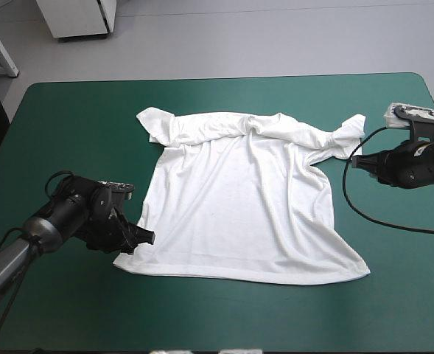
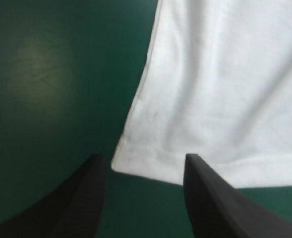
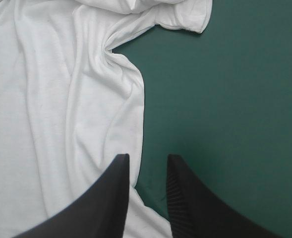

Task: Fold the cloth

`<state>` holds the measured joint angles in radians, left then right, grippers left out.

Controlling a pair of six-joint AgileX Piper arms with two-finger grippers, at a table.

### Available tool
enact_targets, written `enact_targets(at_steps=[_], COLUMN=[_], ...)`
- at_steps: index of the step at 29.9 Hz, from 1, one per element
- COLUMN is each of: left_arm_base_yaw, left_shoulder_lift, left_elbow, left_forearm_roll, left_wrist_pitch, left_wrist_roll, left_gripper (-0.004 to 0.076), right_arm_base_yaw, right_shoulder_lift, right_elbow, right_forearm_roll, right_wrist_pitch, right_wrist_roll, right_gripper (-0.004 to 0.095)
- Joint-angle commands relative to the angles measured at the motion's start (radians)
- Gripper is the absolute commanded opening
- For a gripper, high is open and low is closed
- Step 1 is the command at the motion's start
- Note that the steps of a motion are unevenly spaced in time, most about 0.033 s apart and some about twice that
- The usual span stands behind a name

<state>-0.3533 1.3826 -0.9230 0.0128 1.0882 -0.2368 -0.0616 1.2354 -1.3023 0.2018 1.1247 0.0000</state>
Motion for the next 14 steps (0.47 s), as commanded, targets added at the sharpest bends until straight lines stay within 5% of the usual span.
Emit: enact_targets(at_steps=[1,14], left_arm_base_yaw=[-0.007,-0.007], left_shoulder_lift=[0.026,0.138], left_elbow=[-0.02,0.094], left_forearm_roll=[0.018,-0.034], left_wrist_pitch=[-0.025,-0.11], left_wrist_roll=[-0.011,-0.009], left_gripper=[0.0368,0.0335], right_arm_base_yaw=[-0.002,-0.002], right_shoulder_lift=[-0.026,-0.026], right_elbow=[-0.025,-0.025], right_forearm_roll=[0.011,0.003], right_wrist_pitch=[-0.042,-0.038], right_wrist_roll=[-0.008,-0.008], right_gripper=[0.0252,0.0252])
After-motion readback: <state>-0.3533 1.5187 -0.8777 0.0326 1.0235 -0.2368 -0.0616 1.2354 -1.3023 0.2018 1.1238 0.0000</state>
